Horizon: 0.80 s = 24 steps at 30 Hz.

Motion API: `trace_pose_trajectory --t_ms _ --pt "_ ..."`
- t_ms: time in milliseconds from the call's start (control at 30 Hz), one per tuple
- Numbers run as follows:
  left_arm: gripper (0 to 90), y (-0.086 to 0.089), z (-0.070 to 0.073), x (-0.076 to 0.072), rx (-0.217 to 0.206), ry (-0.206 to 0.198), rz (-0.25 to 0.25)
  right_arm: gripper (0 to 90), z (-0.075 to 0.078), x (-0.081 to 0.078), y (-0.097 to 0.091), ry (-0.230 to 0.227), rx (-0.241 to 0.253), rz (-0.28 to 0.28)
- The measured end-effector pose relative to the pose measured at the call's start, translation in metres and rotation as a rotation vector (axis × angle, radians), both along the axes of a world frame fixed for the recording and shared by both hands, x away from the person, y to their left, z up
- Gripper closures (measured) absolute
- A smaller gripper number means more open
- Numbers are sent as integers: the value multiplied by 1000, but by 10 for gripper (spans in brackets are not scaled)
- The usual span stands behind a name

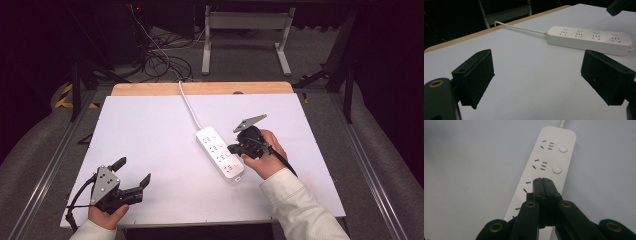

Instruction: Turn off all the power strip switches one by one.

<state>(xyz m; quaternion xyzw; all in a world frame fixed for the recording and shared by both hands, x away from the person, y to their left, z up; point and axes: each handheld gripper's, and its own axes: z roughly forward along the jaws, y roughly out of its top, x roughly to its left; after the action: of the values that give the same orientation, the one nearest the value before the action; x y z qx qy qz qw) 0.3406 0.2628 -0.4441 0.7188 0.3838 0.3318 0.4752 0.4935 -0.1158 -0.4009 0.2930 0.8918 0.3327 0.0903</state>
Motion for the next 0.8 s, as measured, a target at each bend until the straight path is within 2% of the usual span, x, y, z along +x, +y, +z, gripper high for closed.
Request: trace_pose_trajectory --t_ms 333,467,800 --pt "121 0 0 0 0 0 -1 900 -10 12 7 -6 -29 -6" --pt "121 1 0 0 -1 -1 0 900 -17 18 10 14 -48 -8" --pt "121 1 0 0 1 1 -4 900 -28 27 14 29 -79 -5"
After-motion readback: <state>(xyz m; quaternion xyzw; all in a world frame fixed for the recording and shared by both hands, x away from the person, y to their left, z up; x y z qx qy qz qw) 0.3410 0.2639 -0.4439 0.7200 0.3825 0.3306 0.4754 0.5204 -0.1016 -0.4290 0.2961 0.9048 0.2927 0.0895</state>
